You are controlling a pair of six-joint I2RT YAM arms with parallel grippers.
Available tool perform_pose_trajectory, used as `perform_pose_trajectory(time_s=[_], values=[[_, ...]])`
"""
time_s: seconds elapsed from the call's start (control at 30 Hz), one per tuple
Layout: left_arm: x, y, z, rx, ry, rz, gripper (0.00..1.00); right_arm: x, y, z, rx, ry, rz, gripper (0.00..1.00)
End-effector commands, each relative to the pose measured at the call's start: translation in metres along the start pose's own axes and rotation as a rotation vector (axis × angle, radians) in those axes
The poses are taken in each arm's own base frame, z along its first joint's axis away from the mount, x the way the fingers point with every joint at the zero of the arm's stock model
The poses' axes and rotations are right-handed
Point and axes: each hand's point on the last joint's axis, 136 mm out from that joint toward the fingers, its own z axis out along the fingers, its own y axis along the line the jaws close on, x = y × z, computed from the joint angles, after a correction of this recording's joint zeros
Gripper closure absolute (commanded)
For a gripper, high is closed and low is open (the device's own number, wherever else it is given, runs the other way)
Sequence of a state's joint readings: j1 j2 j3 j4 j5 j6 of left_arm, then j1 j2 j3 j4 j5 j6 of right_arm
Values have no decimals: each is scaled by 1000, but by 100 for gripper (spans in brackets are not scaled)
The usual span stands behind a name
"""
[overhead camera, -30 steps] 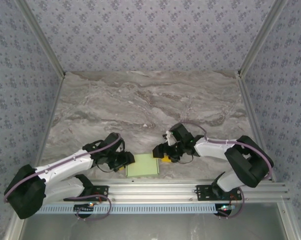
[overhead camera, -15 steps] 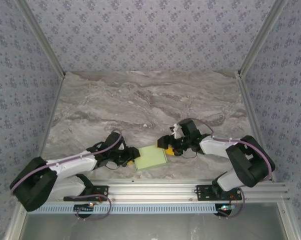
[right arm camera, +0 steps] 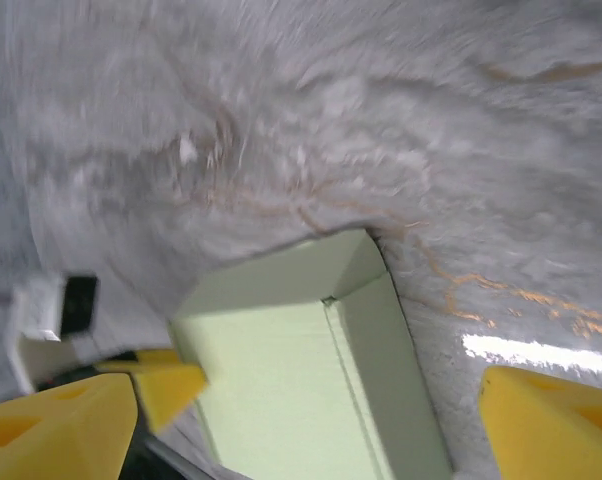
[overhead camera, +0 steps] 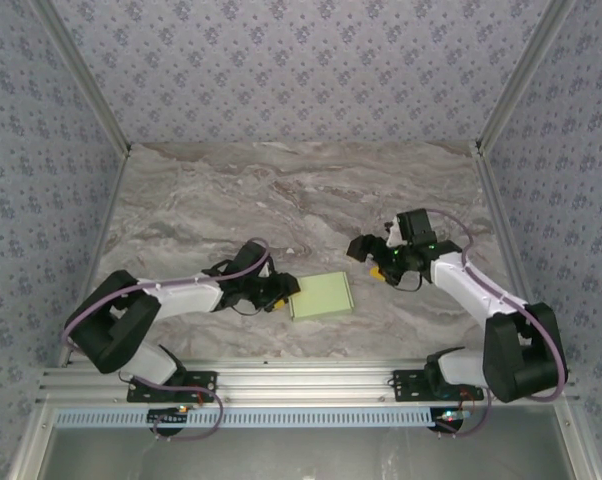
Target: Fold the paper box
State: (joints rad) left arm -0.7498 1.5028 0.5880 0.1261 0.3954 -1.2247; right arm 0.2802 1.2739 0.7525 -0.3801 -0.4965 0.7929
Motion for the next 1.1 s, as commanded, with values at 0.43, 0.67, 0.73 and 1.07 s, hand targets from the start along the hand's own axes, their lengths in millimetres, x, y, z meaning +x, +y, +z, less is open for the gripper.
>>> perform_pose_trajectory(time_s=[0.43, 0.67, 0.73, 1.07], values=[[44, -68, -6, 51, 1, -6, 7, 69, -88, -28, 217, -243, 807, 0], [-17, -32, -51, -115, -146, 124, 7, 27, -81, 6, 124, -231, 731, 0], [-28, -36, -49, -112, -142, 206, 7, 18, -76, 11, 137, -211, 690, 1], [-43, -67, 17, 78, -50, 202, 11, -20, -53, 28, 55, -228, 627, 5]])
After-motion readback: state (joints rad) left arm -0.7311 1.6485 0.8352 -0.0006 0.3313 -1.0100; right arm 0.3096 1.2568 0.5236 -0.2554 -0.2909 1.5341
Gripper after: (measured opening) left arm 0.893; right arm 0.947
